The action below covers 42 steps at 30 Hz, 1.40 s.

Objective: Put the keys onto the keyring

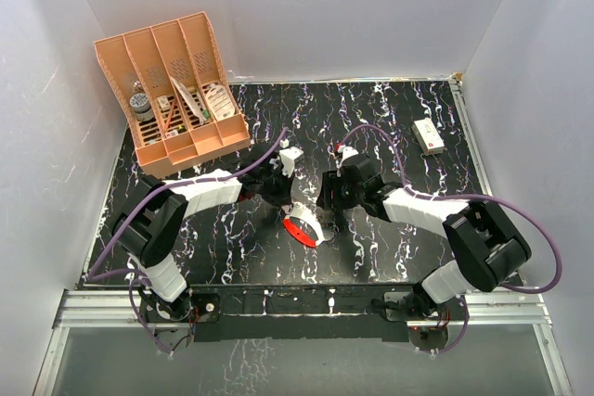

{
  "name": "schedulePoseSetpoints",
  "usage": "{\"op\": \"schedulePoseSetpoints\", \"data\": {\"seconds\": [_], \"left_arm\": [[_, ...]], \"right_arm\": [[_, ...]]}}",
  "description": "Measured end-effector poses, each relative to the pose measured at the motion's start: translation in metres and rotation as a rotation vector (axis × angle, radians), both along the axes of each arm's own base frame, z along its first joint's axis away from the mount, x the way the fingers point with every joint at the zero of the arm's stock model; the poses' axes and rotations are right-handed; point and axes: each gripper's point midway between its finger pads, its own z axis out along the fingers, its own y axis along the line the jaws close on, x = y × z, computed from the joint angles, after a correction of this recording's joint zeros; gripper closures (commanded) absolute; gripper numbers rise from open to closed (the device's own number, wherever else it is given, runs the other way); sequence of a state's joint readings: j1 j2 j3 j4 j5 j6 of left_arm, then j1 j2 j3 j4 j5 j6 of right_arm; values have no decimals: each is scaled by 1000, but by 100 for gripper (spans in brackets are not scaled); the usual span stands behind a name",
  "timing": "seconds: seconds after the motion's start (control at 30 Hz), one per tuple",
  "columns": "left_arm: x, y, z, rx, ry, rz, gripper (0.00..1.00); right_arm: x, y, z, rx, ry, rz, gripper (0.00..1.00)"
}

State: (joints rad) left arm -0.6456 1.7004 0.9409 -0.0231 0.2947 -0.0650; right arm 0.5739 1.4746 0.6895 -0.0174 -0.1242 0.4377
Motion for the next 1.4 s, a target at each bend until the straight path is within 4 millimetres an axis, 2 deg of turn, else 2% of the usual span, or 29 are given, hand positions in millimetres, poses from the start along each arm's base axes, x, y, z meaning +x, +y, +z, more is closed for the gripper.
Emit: {"op": "schedulePoseSetpoints", "data": {"seconds": [0.2,0.53,1.4], "left_arm": [[0,0,0,-1,5,6,100],[2,-1,-5,7,21,20,100],[2,-1,-5,2,36,56,100]], "right_arm": [[-1,8,3,30,-13,27,50],[-19,12,-14,22,26,64,50],[-42,36,-14,60,48,109,50]]}}
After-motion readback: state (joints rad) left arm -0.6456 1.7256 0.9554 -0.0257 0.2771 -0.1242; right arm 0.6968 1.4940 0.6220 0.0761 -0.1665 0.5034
